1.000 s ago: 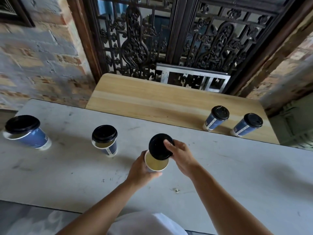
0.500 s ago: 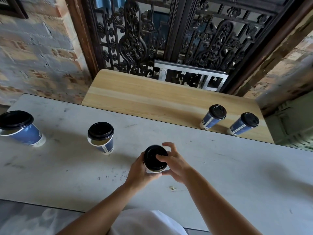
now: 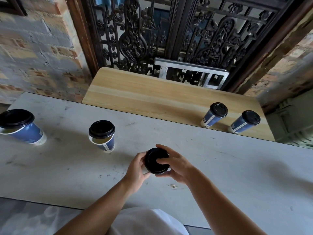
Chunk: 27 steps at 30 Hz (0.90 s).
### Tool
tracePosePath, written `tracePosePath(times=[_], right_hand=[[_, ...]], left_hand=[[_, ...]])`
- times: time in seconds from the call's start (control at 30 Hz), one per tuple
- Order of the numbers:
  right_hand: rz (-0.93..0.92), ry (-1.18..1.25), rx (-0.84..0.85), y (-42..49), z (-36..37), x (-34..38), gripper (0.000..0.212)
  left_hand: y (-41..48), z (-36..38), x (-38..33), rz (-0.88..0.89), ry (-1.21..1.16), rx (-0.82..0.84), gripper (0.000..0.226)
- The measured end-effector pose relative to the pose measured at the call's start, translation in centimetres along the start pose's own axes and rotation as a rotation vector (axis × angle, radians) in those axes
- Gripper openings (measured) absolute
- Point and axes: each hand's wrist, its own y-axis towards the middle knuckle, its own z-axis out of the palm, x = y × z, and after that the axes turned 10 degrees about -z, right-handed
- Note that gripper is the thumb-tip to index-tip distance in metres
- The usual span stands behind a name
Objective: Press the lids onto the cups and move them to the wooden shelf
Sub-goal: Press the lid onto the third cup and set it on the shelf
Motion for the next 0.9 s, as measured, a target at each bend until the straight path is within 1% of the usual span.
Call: tracePosePath(times=[0.07, 0.13, 0.2, 0.33, 0.43, 0.5, 0.57, 0.63, 0.7, 0.8, 0.9], right_hand=[[-0.001, 0.024, 0.012, 0.0, -0.2, -0.3, 0.055], [0.005, 0.105, 0.007, -0.1, -0.4, -0.4, 0.042], [0.025, 0.192, -0.037, -0.4, -0.6, -0.4, 0.029], [-0.008, 0.222, -0.145, -0.3, -0.5, -1.0, 0.025], [-0.041, 0.238, -0.171, -0.4, -0.2, -1.4, 0.025], [-0.072, 0.228, -0.179, -0.2, -0.2, -1.6, 0.025], [-0.067, 0.230, -0.192, 0.1, -0.1, -2.0, 0.025], [-0.038, 0.279, -0.231, 0.2, 0.0, -2.6, 0.026], [-0.030, 0.330, -0.258, 0.4, -0.2, -3.3, 0.028], [-0.074, 0.313, -0.233, 0.6, -0.6, -3.7, 0.032], [-0.136, 0.232, -0.257, 0.7, -0.5, -3.8, 0.035]], left_hand=[[0.1, 0.5, 0.3, 0.020, 0.095, -0.023, 0.034], [0.2, 1.1, 0.3, 0.067, 0.186, -0.071, 0.036], [0.3, 1.7, 0.2, 0.139, 0.272, -0.134, 0.040], [0.4, 2.2, 0.0, 0.252, 0.405, -0.231, 0.044], [0.9, 2.0, 0.1, 0.377, 0.520, -0.280, 0.044], [1.1, 1.8, 0.1, 0.413, 0.533, -0.284, 0.043], [1.2, 1.6, 0.1, 0.365, 0.513, -0.278, 0.042], [1.1, 1.6, 0.1, 0.244, 0.411, -0.247, 0.044], [1.4, 1.7, 0.4, 0.178, 0.351, -0.215, 0.045], [1.6, 1.9, 0.7, 0.147, 0.320, -0.199, 0.045], [1.9, 1.7, 0.8, 0.174, 0.270, -0.158, 0.046]])
